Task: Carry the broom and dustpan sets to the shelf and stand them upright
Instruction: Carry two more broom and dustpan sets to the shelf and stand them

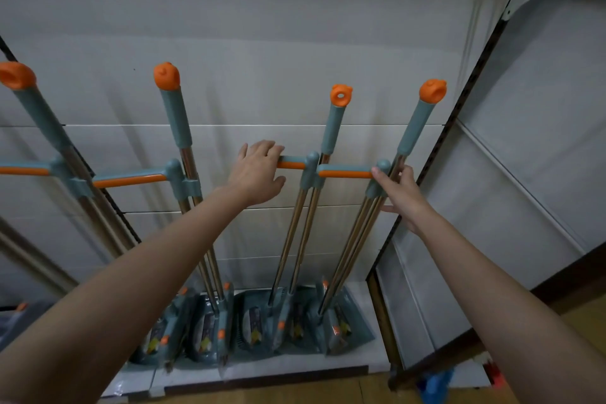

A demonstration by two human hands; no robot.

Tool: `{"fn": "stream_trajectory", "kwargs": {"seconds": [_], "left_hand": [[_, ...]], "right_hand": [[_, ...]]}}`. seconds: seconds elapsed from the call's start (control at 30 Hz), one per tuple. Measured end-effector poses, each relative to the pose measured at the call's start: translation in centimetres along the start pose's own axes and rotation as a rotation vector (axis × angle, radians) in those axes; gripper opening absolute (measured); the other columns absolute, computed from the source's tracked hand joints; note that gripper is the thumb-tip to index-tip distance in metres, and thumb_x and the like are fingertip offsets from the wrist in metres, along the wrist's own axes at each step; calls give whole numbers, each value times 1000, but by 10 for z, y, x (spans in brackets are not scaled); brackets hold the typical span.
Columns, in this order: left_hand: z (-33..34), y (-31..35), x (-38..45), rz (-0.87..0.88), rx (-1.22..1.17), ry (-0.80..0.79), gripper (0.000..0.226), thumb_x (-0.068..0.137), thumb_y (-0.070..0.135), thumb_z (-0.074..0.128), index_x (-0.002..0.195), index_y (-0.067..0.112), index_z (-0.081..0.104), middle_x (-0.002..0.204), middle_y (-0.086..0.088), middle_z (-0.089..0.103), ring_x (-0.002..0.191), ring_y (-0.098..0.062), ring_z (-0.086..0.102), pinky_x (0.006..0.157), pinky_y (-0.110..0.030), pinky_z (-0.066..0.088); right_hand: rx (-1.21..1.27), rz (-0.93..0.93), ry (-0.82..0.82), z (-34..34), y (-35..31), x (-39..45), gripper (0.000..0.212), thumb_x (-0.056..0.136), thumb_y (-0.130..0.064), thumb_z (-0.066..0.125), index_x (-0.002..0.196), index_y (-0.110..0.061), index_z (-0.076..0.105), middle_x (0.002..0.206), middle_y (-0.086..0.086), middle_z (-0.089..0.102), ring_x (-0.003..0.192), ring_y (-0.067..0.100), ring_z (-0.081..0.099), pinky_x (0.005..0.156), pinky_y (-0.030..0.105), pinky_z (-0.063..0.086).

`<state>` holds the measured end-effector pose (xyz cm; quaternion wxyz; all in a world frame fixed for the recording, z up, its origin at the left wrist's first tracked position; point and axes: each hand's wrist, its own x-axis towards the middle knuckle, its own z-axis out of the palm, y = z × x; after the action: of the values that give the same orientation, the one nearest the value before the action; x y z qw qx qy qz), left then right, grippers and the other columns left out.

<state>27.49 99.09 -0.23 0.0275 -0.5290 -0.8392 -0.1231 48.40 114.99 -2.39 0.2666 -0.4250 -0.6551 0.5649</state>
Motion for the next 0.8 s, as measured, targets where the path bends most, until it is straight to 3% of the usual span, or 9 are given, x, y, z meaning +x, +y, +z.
{"fn": "stream_trajectory", "kwargs": {"seconds": [0.1,0.23,0.43,0.57,0.6,0.67,0.73,0.8], "left_hand": [[2,-5,-3,0,-30,-3,62,87,33,55,140,15,30,148,-8,33,140,-26,24,118,-48,13],[3,-8,-5,17,-16,-37,65,86,34,56,141,16,26,150,-8,29,143,-27,15,118,-47,12],[-5,-6,-2,108,-42,2,65,85,34,56,141,16,26,151,-8,27,142,-26,18,118,-45,11],[-12,-2,0,185,-76,26,63,85,33,57,139,18,29,151,-8,27,142,-26,19,118,-45,12],[-12,-1,0,203,-84,26,62,85,33,57,139,18,30,150,-8,27,141,-26,19,118,-45,13],[-13,0,-3,238,-105,15,61,85,33,57,138,17,31,150,-9,28,141,-26,19,118,-45,13],[-13,1,-7,265,-142,32,59,84,31,58,136,16,34,148,-11,29,140,-28,21,116,-46,17],[-14,5,-14,309,-173,70,55,82,28,59,131,15,40,143,-15,33,133,-32,29,109,-46,28]], "right_hand": [[-11,8,32,-1,4,-1,68,86,-42,61,138,-16,26,131,1,43,119,22,49,91,44,49],[-6,4,46,-2,1,-6,77,84,-43,63,145,-19,22,145,3,40,131,25,44,105,51,42],[-43,-22,94,9,-7,-19,61,88,-36,61,138,-17,33,119,-5,44,118,20,48,106,51,40],[-52,-31,151,15,-13,-30,55,87,-33,62,133,-15,38,116,-2,46,109,17,46,104,48,42],[-56,-24,170,16,-14,-33,60,86,-36,64,134,-14,36,119,-1,47,112,18,48,104,48,42],[-58,10,196,14,-11,-41,90,73,-57,68,142,-14,28,140,2,44,129,23,44,107,51,40],[-59,18,188,14,-10,-50,111,63,-69,68,149,-19,18,156,2,28,141,24,33,109,52,37],[2,29,233,20,-15,-69,92,81,-47,66,150,-14,15,152,1,28,140,24,32,108,48,40]]}}
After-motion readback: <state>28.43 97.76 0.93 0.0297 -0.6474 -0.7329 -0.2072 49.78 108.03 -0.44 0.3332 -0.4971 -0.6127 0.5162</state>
